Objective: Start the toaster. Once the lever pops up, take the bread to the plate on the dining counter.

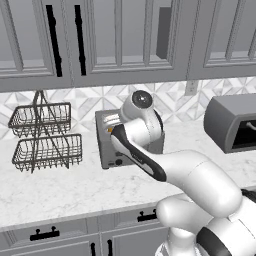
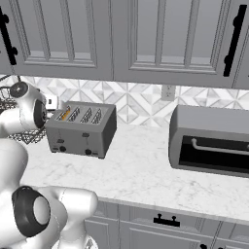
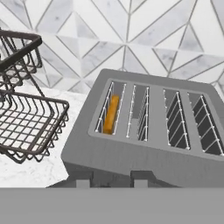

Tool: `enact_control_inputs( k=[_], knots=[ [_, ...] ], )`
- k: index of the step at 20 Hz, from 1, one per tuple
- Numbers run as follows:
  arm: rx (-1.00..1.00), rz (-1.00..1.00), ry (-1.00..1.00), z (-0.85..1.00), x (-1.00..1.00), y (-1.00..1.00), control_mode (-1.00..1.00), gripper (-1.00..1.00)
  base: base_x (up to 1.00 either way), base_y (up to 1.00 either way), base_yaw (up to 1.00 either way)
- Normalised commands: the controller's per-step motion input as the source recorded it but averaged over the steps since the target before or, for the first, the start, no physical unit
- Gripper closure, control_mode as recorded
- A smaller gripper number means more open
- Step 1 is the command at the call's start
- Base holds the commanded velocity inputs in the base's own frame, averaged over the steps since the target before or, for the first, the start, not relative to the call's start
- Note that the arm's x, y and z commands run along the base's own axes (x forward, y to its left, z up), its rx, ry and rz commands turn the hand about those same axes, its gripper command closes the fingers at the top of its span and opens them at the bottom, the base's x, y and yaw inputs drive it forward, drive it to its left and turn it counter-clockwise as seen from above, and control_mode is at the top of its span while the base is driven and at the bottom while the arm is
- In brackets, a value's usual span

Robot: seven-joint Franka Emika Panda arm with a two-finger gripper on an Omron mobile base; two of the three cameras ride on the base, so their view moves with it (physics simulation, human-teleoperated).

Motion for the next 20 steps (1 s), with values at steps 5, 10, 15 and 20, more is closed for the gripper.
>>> enact_control_inputs(
  k=[5,10,15,20],
  knots=[
    [0.0,0.0,-0.14,0.0,-0.07,0.0,-1.0,-1.0,0.0,0.0,0.0],
    [0.0,0.0,-0.02,0.0,0.0,0.0,-1.0,-1.0,0.0,0.0,0.0],
    [0.0,0.0,0.0,0.0,0.0,0.0,-1.0,-1.0,0.0,0.0,0.0],
    [0.0,0.0,0.0,0.0,0.0,0.0,-1.0,-1.0,0.0,0.0,0.0]
  ],
)
